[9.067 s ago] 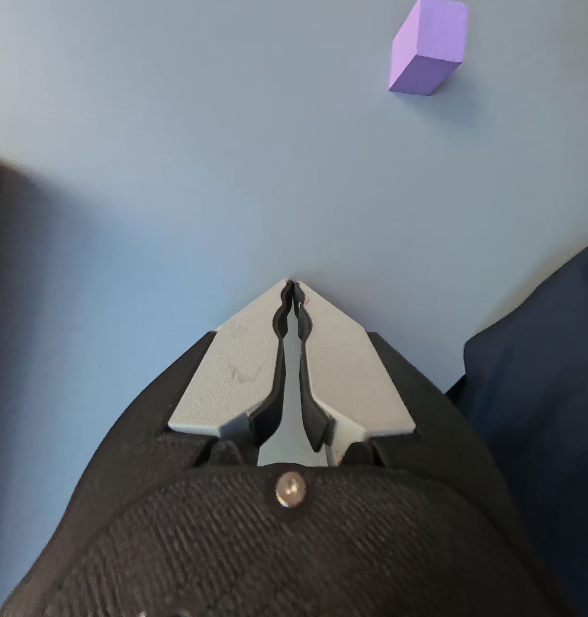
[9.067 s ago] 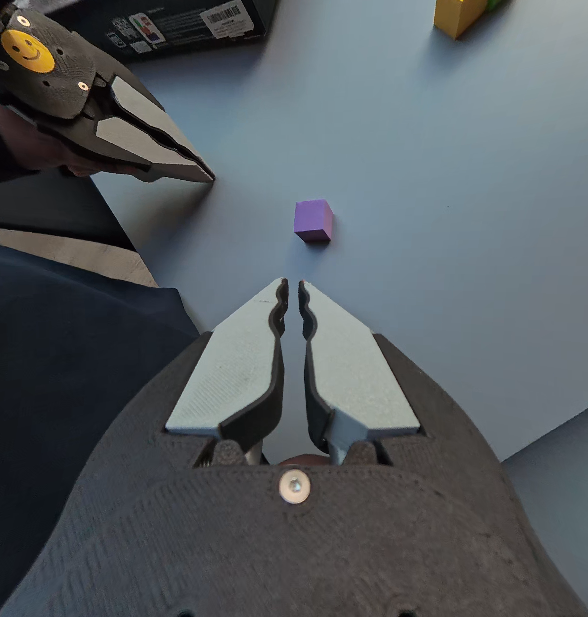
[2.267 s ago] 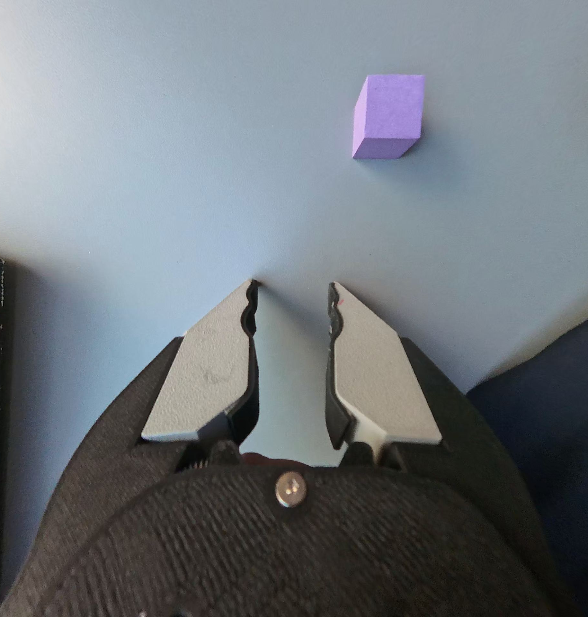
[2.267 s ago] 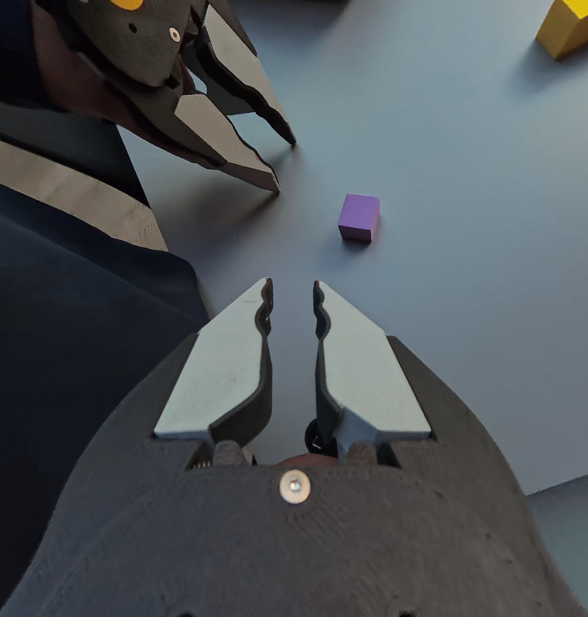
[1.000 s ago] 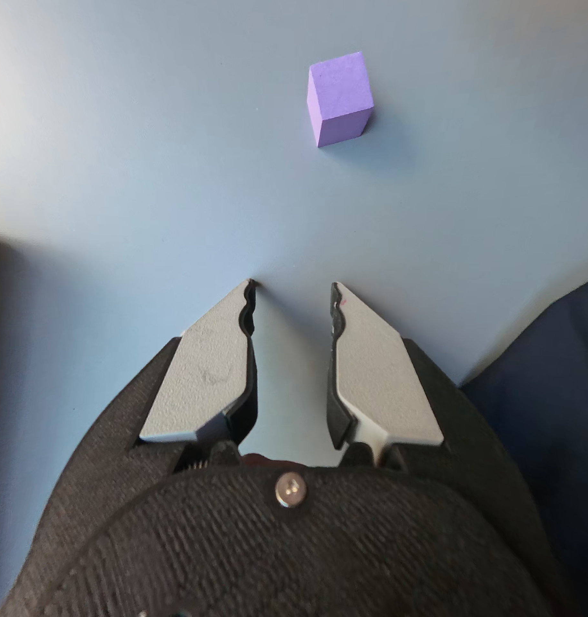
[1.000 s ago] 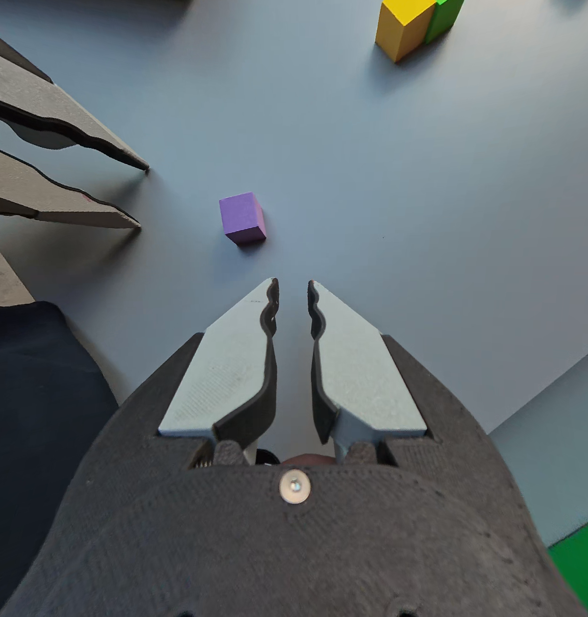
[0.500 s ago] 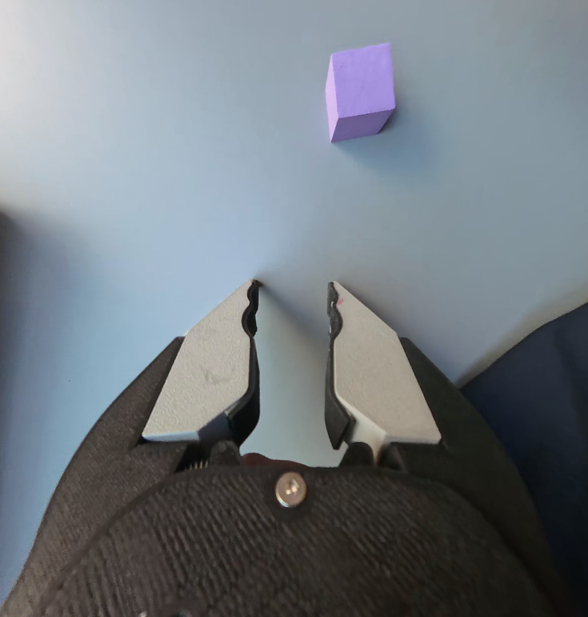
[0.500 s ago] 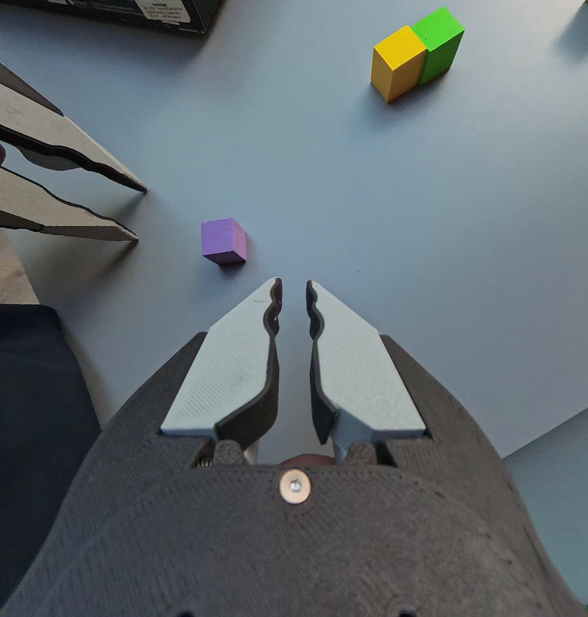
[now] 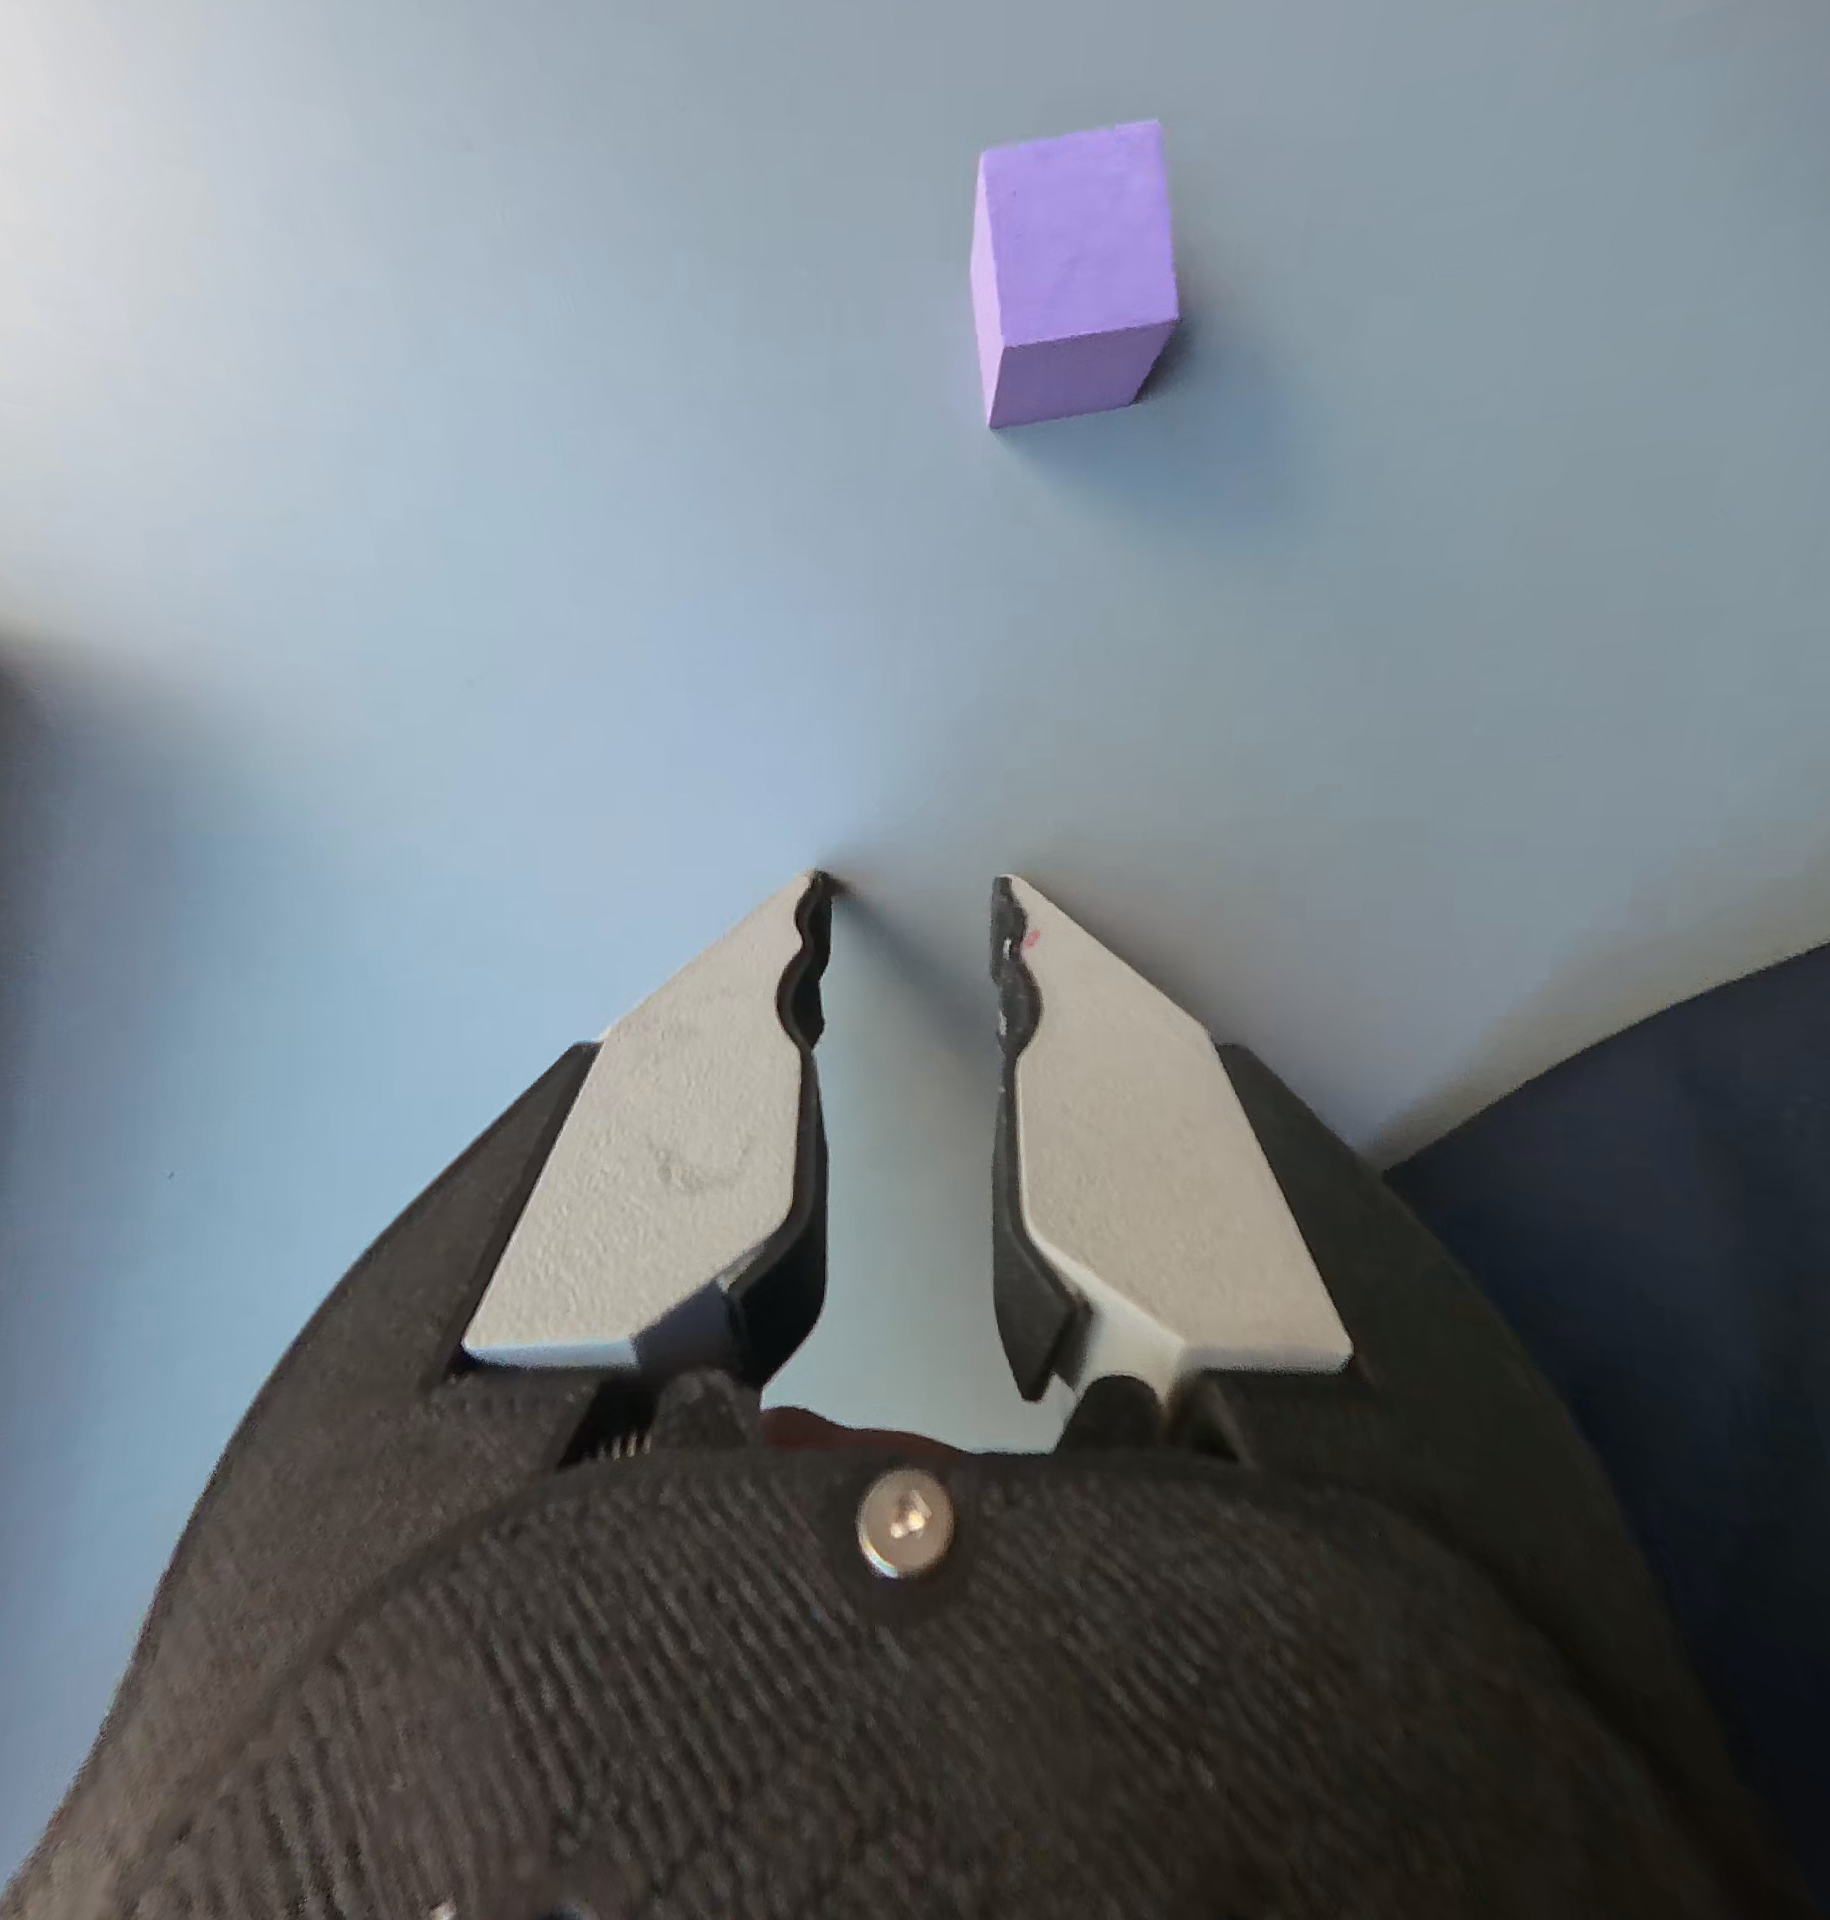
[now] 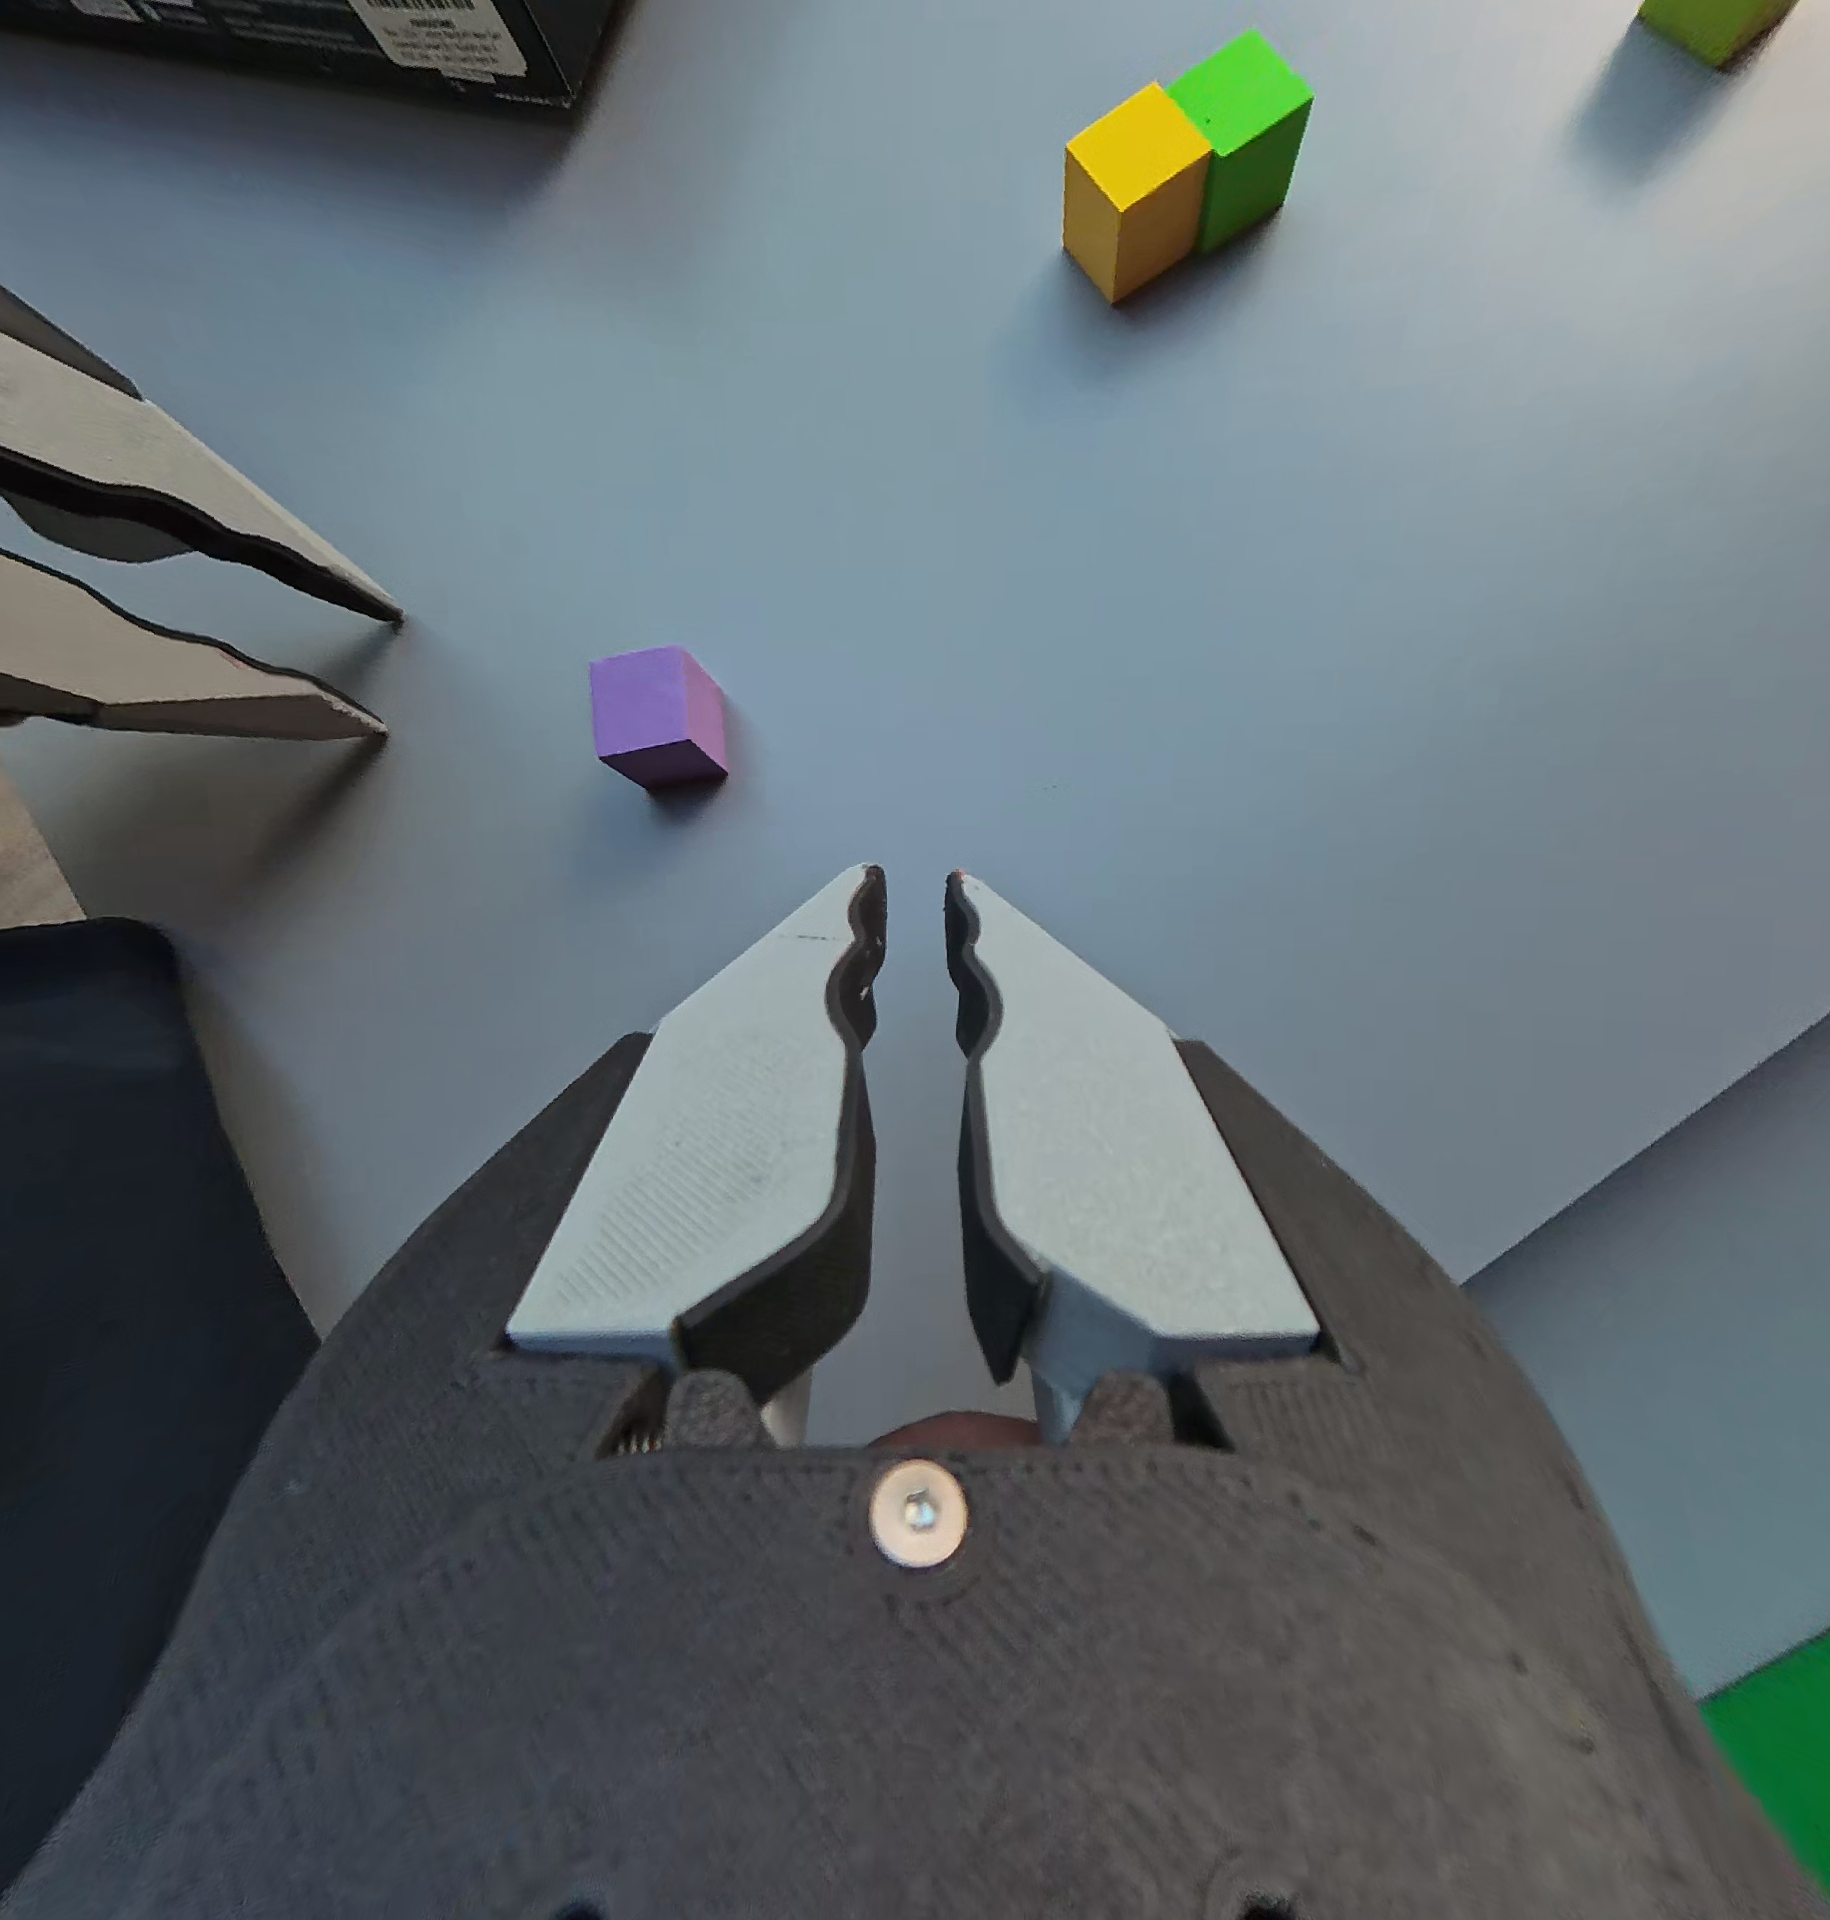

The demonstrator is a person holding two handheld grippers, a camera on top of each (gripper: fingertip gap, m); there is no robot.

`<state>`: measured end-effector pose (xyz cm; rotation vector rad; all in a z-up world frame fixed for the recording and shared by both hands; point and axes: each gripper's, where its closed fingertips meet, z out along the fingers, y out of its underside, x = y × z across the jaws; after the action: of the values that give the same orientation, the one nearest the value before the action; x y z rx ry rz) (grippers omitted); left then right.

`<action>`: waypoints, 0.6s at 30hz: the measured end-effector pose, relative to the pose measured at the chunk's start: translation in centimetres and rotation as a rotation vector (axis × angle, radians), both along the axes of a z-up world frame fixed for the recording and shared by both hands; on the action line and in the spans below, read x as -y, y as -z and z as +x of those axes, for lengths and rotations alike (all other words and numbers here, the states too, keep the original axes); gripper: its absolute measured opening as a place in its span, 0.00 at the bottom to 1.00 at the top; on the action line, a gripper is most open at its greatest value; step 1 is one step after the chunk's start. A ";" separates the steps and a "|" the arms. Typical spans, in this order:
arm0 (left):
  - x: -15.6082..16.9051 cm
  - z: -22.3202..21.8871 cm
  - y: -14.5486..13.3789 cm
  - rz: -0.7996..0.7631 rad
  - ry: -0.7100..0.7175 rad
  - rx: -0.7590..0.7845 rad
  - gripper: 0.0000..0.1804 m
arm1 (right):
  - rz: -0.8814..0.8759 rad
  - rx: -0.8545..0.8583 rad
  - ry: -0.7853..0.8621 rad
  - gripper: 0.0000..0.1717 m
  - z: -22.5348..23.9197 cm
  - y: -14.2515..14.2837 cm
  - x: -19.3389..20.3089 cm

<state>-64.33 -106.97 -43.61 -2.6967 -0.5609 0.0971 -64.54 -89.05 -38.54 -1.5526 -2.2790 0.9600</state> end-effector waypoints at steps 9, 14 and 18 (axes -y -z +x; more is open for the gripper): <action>3.0 0.4 -0.1 -0.044 0.083 0.052 0.35 | -0.021 0.034 0.160 0.06 2.5 -1.7 3.5; 4.7 -1.6 -0.4 -0.046 0.074 0.017 0.47 | 0.015 0.068 0.187 0.11 3.6 -1.6 4.5; 5.9 -2.2 0.6 -0.100 0.074 0.047 0.57 | -0.001 0.076 0.213 0.14 3.5 -1.8 5.0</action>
<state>-66.51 -112.87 -44.19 -2.8203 -0.4813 0.0427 -61.00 -94.05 -36.70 -1.8173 -2.1054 0.8598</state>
